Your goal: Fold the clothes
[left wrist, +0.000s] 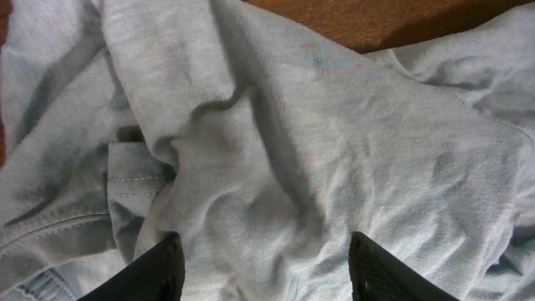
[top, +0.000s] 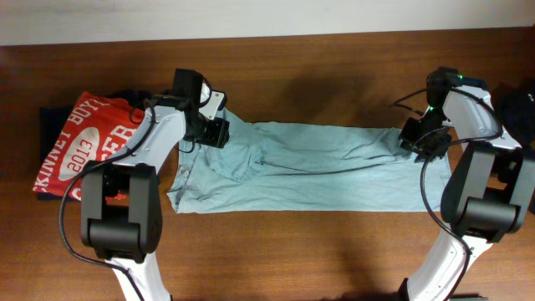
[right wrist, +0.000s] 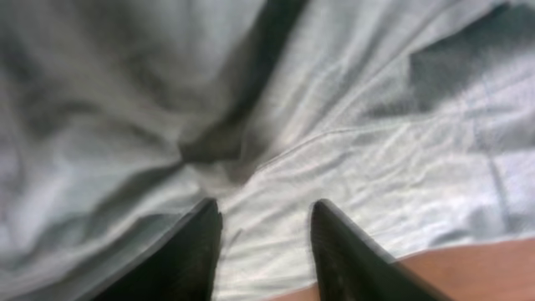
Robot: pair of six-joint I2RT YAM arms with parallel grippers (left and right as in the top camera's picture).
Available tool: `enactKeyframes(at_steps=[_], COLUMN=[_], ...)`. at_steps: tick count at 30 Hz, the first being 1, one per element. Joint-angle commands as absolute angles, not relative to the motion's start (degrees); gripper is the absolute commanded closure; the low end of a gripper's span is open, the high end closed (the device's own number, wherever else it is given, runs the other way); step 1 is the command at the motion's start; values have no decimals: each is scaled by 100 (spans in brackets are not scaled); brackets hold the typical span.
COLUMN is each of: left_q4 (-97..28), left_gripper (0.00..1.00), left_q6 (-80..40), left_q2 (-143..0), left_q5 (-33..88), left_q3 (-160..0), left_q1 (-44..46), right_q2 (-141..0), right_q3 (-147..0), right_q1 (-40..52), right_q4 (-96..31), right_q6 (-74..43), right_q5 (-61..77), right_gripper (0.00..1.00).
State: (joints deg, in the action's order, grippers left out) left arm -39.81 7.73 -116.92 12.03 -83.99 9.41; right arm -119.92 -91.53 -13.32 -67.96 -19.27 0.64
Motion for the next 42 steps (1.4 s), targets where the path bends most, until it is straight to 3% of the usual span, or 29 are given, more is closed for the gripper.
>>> enactKeyframes(at_steps=[1,18,28,33,42], left_q4=[-3988,-3983,-3986,-3986,-3986], left_gripper=[37,37,37,37,37], left_q6=[873,873,871,871,871], left_q2=[-11710,-11710,-11710,-11710,-11710], left_q5=[1221,1203,1203,1203,1203], left_q3=[-8381,-8381,-8381,-8381,-8381], left_q1=[958,958,958,958,958], right_q2=[-11821,-11856,-12105,-12274,-12505], right_q3=[-9260,-9719,-9660,-9655,-9655], right_q1=[-1295,-2591,-2357,-2235,-2257], right_q4=[-6812,-6143,-6060,-5931,-5564], right_q6=[-1865,-1190,-1208,-1249,-1313], right_q5=[-134,836,843,794,607], right_gripper=[52,51,51,44,48])
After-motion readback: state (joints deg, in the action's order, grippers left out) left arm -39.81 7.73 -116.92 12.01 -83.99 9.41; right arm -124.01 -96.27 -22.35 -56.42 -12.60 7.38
